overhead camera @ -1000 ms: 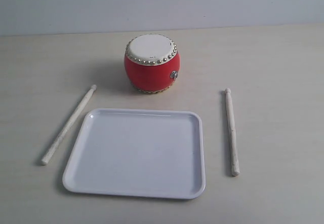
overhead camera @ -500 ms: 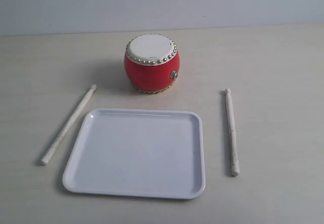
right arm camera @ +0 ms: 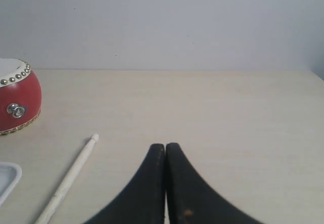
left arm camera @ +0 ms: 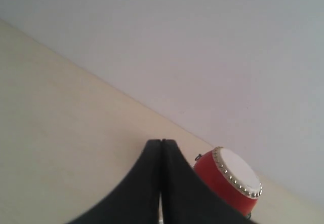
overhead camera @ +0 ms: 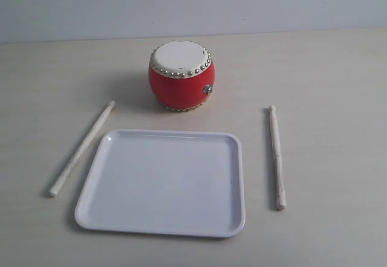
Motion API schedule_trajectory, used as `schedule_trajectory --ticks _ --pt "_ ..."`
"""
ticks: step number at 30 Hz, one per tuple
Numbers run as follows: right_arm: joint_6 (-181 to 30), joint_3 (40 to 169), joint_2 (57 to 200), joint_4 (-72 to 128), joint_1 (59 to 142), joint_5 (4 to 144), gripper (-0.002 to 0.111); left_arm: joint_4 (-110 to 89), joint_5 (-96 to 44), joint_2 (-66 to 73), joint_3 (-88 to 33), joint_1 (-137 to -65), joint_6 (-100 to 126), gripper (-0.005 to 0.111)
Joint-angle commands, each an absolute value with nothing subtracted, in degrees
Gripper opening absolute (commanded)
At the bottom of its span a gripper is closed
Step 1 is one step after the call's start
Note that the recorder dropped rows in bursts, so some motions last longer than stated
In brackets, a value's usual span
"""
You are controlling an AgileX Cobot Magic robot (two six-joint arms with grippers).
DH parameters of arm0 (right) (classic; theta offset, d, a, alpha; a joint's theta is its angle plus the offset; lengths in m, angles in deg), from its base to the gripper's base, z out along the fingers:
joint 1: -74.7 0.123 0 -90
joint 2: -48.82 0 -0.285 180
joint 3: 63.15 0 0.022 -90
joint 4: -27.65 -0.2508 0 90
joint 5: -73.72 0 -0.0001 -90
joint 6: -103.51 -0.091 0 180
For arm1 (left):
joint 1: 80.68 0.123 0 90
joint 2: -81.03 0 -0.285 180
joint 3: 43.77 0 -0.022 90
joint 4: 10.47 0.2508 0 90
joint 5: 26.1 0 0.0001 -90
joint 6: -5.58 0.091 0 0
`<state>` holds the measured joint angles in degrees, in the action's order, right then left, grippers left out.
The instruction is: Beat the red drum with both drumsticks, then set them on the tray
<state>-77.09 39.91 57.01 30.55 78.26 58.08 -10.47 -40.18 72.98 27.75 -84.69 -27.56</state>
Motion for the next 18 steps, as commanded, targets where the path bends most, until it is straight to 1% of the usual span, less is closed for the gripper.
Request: schedule_trajectory --ticks 1,3,9,14,18 --pt "-76.82 39.64 56.61 30.56 77.93 58.32 0.000 -10.47 -42.52 72.62 22.50 -84.65 -24.03 0.000" --pt "-76.82 39.64 56.61 30.56 77.93 58.32 0.000 -10.47 -45.69 71.07 19.75 -84.65 -22.18 0.000" --pt "-76.82 39.64 56.61 30.56 77.93 58.32 0.000 -10.47 -61.57 63.88 12.04 -84.65 -12.80 0.000" --pt "-76.82 39.64 56.61 30.56 77.93 58.32 0.000 -13.19 -64.14 57.97 7.20 -84.65 -11.44 0.000" --pt "-76.82 39.64 56.61 30.56 77.93 58.32 0.000 -16.67 -64.25 53.94 2.13 -84.65 -3.89 0.000"
